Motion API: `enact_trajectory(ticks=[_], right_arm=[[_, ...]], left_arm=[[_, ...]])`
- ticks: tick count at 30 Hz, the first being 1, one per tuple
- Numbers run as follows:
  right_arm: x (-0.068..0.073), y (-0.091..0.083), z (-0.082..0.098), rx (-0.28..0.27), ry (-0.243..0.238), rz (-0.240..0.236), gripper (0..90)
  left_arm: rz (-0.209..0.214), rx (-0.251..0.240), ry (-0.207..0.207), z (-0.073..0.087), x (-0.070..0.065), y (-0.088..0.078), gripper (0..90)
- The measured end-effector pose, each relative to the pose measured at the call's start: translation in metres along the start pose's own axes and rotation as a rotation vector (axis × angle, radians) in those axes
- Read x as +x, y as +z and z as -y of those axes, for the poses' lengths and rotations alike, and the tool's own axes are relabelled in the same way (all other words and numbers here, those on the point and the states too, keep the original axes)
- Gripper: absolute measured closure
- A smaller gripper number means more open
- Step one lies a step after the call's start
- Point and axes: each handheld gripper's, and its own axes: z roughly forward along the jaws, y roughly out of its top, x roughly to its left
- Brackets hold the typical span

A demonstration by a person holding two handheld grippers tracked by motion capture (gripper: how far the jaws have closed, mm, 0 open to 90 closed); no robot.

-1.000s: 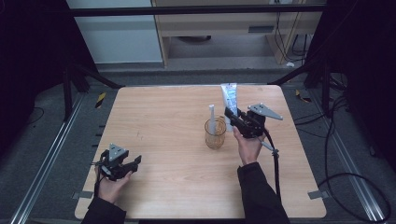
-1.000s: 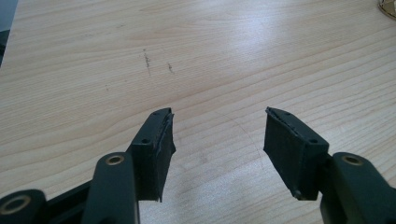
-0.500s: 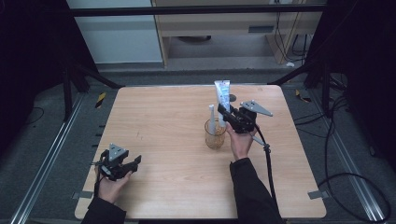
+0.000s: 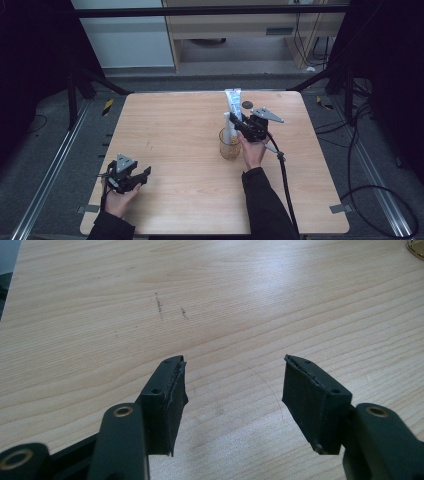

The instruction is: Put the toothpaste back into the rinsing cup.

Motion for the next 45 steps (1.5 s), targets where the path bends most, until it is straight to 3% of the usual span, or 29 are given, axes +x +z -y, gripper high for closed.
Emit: enact_trajectory(ticks=[20,32,37,45], right_arm=[[0.002,0.007,0.019,0.091,-0.026,-0.009,65.4],[0.002,-0.003,0.018,0.144,-0.079,-0.007,61.6],[0.0,-0.01,0.014,0.139,-0.09,0.001,57.8],[-0.002,-0.017,0.017,0.189,-0.101,-0.008,54.3]], left_arm=[[0.005,0.003,-0.015,0.0,0.003,0.001,41.8],[0.003,0.001,-0.01,0.0,0.002,0.0,41.8],[0.002,0.002,-0.008,0.0,0.001,0.0,41.8],[0.003,0.002,-0.007,0.0,0.001,0.0,41.8]])
